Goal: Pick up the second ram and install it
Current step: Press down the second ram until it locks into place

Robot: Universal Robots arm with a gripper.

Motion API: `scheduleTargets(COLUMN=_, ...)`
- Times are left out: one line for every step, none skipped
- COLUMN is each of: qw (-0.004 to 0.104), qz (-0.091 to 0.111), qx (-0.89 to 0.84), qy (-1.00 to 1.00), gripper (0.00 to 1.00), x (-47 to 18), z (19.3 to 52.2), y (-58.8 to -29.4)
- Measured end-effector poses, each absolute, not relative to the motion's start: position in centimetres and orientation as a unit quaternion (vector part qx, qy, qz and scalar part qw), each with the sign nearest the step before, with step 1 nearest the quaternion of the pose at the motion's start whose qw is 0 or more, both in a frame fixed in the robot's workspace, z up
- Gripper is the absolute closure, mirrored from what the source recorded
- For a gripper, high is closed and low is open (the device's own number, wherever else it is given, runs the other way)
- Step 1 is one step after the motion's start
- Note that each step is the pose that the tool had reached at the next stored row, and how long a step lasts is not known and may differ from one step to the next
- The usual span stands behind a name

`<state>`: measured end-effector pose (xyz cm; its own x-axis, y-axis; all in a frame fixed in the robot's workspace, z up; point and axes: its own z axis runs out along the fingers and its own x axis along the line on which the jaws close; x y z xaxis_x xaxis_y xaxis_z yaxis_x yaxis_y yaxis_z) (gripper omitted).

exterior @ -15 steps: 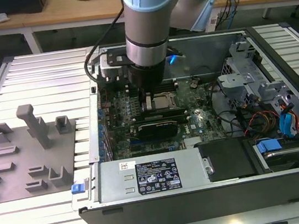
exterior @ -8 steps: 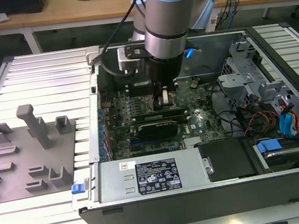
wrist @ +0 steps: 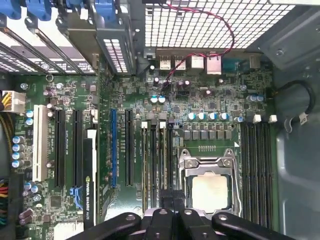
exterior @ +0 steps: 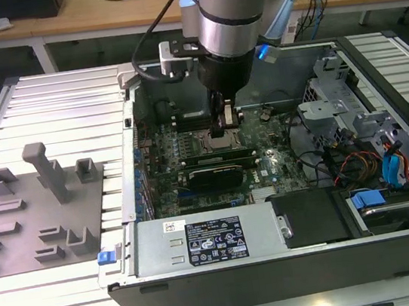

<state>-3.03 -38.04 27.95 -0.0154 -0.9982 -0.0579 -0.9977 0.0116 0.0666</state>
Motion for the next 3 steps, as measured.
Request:
scheduleTargets(qw=0.003, qz=-0.044, qx=0.702, qy=-0.711, gripper=0.89, x=-3.03, z=27.95, y=-38.04)
scheduleTargets(qw=0.003, qz=-0.044, qx=0.702, qy=-0.711, gripper=0.89, x=-3.03, z=27.95, y=-38.04)
scheduleTargets(qw=0.003, qz=-0.044, qx=0.702, qy=-0.711, gripper=0.89, x=-3.03, z=27.96, y=-38.04)
